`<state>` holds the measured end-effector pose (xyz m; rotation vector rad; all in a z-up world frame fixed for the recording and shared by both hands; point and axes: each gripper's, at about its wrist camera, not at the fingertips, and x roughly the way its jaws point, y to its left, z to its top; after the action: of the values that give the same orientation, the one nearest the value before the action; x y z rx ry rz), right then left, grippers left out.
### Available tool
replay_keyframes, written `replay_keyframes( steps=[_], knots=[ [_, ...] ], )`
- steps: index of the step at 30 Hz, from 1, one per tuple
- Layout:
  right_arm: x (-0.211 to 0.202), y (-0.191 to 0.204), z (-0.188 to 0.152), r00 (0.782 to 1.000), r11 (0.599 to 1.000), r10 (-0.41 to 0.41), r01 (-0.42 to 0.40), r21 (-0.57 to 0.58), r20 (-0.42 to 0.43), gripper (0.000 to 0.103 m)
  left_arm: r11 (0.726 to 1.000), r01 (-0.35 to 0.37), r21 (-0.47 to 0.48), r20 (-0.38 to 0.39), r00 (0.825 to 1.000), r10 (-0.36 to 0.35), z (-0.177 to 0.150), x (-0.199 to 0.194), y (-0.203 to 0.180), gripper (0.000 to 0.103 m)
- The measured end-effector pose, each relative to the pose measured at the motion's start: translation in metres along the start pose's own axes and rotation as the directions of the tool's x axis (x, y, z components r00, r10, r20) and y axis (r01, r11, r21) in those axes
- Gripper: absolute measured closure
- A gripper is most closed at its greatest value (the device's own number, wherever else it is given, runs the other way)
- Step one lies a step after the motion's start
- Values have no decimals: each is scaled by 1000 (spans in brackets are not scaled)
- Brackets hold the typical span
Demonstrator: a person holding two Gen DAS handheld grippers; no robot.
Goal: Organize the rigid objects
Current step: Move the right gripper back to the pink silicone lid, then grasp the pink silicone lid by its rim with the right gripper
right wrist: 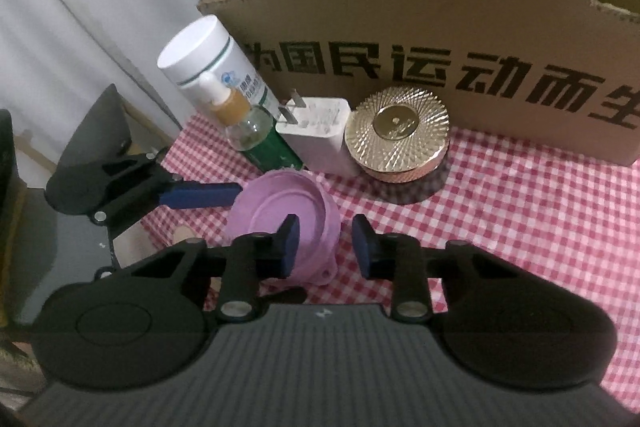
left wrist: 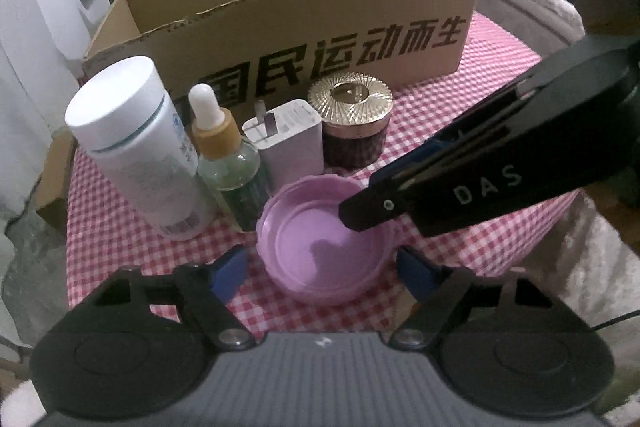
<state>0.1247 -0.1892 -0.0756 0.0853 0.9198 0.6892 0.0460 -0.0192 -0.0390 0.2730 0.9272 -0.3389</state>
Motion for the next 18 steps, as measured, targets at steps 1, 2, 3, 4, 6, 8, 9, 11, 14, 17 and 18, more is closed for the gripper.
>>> replay_keyframes(
  steps=[1,2,3,4,6,8,9,11,14,17,18],
  knots=[
    [2,0,0,1000,1000,-3,3,-2,-1,78,1000,-2,5,0,1000,2,1,3,-1,22],
    [4,0,0,1000,1000,-6,6,-2,-2,79,1000,2,5,-2,1000,-2,-1,4,-2,23],
    [5,-1,0,1000,1000,-8,8,-1,-2,81,1000,11,-1,2,1000,-11,-2,5,-2,24],
    [6,-1,-1,1000,1000,-6,6,0,1,83,1000,20,-6,1,1000,-20,-1,6,-2,24],
    [7,-2,-1,1000,1000,-5,5,1,8,84,1000,25,-15,2,1000,-25,-1,8,-1,26],
    [6,-3,-2,1000,1000,-4,4,1,14,86,999,31,-20,8,999,-31,-1,8,-1,29],
    [6,-3,-3,1000,1000,-3,3,2,17,86,999,30,-20,9,1000,-30,-1,7,-2,29],
    [6,-2,-5,1000,1000,-9,9,0,24,86,999,30,-21,14,999,-30,-2,6,-3,29],
    [5,-3,-8,999,1000,-7,6,13,35,86,999,34,-31,17,999,-33,-3,6,-4,29],
    [2,-3,-9,999,1000,-5,4,26,43,86,999,38,-32,29,999,-37,-3,2,-5,30],
    [0,-3,-9,999,1000,-6,4,28,46,86,999,37,-30,35,999,-36,-3,-1,-6,30]
  ],
)
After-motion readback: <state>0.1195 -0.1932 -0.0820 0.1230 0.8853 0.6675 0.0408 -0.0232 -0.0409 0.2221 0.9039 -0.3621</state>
